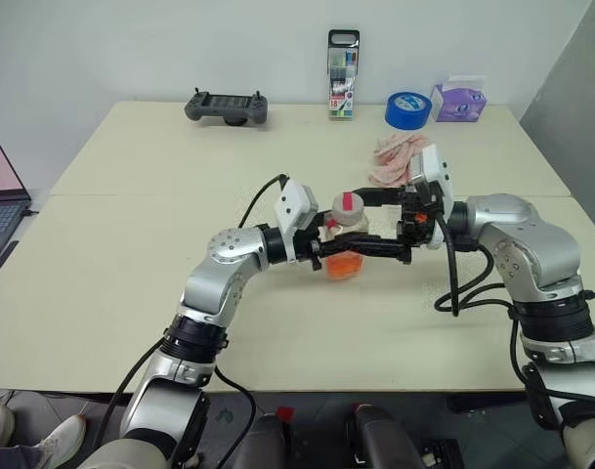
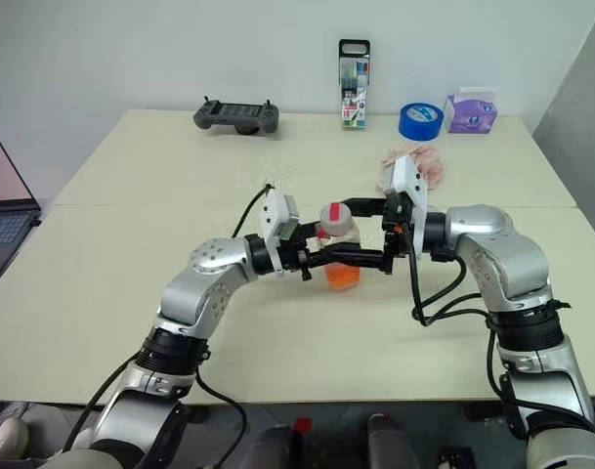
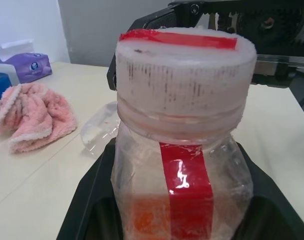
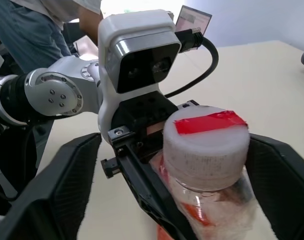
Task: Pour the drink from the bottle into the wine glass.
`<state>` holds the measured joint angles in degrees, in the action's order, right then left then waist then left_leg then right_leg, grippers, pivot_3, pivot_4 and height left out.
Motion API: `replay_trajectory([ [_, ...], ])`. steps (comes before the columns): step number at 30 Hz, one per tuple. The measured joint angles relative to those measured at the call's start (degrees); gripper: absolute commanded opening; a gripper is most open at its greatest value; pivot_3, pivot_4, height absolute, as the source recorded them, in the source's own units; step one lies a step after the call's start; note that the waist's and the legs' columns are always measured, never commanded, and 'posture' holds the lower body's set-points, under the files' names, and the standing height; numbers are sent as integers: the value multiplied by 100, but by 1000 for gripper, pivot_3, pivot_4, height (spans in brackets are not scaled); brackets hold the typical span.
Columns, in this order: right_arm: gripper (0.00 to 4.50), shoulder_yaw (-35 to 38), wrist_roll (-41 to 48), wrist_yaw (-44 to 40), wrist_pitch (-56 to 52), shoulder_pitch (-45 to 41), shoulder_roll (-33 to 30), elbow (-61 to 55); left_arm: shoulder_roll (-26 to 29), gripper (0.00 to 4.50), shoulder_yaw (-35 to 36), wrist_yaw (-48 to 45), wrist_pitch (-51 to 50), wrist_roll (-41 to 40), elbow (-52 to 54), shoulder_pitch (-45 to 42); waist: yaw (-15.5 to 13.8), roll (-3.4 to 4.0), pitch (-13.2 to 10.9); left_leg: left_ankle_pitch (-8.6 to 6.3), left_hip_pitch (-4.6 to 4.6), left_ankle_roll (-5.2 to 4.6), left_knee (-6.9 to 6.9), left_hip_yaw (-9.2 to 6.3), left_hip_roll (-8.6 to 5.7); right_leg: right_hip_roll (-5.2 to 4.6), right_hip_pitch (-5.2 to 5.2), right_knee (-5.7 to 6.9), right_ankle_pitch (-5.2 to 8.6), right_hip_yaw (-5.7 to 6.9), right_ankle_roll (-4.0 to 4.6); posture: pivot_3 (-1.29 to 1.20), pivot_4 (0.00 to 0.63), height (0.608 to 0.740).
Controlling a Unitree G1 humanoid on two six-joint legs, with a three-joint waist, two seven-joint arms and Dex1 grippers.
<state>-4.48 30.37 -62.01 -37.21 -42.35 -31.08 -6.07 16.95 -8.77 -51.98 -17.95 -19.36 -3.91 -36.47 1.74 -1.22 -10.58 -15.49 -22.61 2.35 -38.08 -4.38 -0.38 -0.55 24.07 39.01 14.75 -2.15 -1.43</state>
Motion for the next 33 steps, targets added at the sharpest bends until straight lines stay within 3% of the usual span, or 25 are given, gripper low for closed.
replay_trajectory([
  [7, 4500, 79, -184, 1308, -618, -2, 173, -551, 32, 1893, 68, 149, -35, 32, -84, 16, 2, 0, 0, 1, -1, 1, 0, -4, -1, -25, 2, 2, 0, 0, 0, 0, 150, 740],
  [22, 4500, -254, -551, 3915, -2254, 0, 1162, -1919, 41, 1888, 93, 214, -40, 33, -108, 57, 5, 0, 0, 1, -2, 1, 0, -4, -3, -27, 3, 4, 0, 0, 0, 0, 150, 740],
  [33, 4500, -478, -1118, 4541, -2335, -319, 1464, -1720, 35, 1887, 173, 281, -21, 39, -155, 50, 9, 0, 0, 1, -2, 0, 1, -2, -4, -27, 4, 3, 0, 2, 0, 0, 150, 740],
])
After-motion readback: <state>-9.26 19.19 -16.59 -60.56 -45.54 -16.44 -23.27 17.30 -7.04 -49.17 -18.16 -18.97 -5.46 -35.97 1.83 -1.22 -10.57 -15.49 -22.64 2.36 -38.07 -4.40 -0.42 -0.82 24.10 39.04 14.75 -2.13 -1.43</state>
